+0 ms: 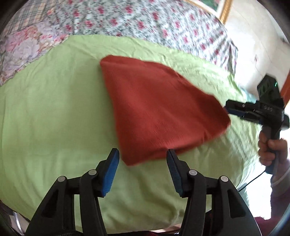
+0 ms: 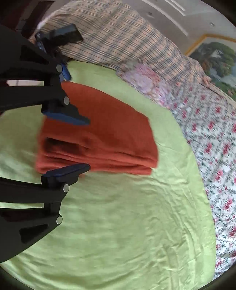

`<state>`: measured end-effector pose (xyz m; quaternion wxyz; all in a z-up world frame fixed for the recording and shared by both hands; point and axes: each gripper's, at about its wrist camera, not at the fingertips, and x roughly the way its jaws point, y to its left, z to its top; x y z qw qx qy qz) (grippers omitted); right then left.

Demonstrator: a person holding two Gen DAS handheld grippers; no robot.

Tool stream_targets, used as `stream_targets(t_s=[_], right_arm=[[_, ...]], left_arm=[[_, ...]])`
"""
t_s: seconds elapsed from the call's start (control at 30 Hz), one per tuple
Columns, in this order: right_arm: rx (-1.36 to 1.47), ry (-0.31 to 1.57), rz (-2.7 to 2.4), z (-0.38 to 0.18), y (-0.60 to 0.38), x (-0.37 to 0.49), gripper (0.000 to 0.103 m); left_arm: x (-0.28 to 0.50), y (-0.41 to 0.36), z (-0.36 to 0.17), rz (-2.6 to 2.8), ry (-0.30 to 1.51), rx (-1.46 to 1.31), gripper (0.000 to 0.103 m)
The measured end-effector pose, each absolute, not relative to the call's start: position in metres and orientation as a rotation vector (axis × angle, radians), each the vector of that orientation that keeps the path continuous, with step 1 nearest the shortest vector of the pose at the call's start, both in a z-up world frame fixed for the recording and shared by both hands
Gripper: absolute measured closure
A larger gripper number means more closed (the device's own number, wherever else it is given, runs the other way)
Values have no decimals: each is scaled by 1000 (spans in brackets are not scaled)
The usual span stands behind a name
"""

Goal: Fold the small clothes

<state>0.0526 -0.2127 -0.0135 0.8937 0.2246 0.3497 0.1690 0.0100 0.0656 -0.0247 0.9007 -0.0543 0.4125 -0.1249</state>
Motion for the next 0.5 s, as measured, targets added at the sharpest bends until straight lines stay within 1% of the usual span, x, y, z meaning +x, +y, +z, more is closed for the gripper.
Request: stream_targets(t_s=[0.1, 0.17, 0.2, 0.23, 0.27, 0.33, 0.4, 0.43, 0.47, 0.5], right_arm=[[414, 753, 379, -24, -195, 49, 58], [393, 776, 372, -32, -186, 54, 58], [383, 785, 380, -36, -182, 56, 61], [375, 790, 393, -38, -178, 59, 84], [366, 810, 410, -39, -171, 64, 98], [374, 805, 433, -31, -166, 67, 98], [406, 733, 479, -10, -169, 62, 98], [424, 690, 493, 4, -173, 59, 98], [431, 650, 502, 16, -178, 56, 98], [416, 627, 498, 24, -181, 54, 98]], left_arm=[[10, 53, -32, -210, 849, -54, 47], [14, 56, -35, -202, 850, -81, 47], [16, 58, -36, -188, 849, -86, 47], [18, 59, -37, -171, 852, -86, 47], [21, 59, -37, -156, 853, -84, 47], [26, 58, -35, -116, 840, -75, 47], [29, 59, -32, -55, 829, -70, 50], [32, 59, -31, -18, 824, -68, 58], [31, 60, -30, 42, 827, -53, 70], [31, 61, -31, 72, 833, -36, 72]])
